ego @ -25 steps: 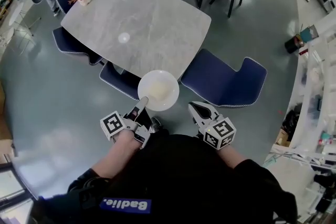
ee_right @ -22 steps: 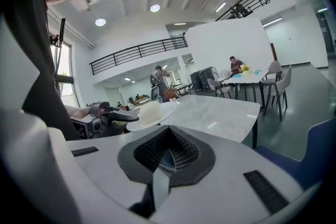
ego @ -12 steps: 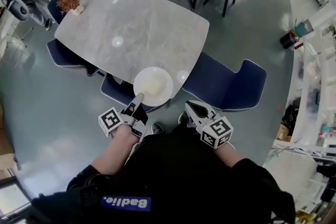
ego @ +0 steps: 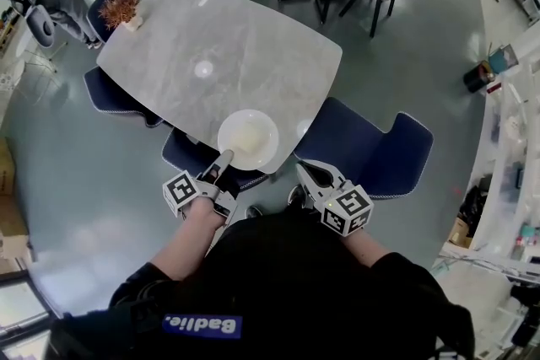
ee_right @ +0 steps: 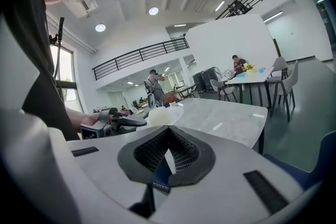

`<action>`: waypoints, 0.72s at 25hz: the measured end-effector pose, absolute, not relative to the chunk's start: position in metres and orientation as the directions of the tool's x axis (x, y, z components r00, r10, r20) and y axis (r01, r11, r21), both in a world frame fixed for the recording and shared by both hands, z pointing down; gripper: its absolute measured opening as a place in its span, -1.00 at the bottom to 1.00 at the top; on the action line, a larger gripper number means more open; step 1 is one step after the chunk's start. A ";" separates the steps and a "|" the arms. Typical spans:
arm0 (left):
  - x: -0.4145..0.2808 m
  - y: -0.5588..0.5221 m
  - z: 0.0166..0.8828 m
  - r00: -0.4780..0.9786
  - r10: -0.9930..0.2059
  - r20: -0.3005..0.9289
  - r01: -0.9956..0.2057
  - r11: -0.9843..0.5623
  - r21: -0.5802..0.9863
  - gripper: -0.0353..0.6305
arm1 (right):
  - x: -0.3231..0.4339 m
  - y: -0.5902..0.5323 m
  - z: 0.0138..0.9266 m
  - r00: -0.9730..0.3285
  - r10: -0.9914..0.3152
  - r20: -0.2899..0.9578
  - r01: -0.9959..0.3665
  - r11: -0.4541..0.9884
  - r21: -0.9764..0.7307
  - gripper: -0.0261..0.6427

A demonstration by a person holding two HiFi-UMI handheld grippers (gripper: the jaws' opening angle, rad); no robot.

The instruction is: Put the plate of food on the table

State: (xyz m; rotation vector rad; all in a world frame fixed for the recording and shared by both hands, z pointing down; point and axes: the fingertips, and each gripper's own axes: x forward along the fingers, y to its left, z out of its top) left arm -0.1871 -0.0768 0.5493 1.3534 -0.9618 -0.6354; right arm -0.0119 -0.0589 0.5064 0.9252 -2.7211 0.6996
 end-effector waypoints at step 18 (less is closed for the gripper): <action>-0.189 -0.156 0.586 0.350 -0.901 0.256 -0.172 0.206 0.963 -0.85 | 0.024 -0.111 0.526 -0.829 -0.436 0.351 -0.555 0.721 -0.415 -0.89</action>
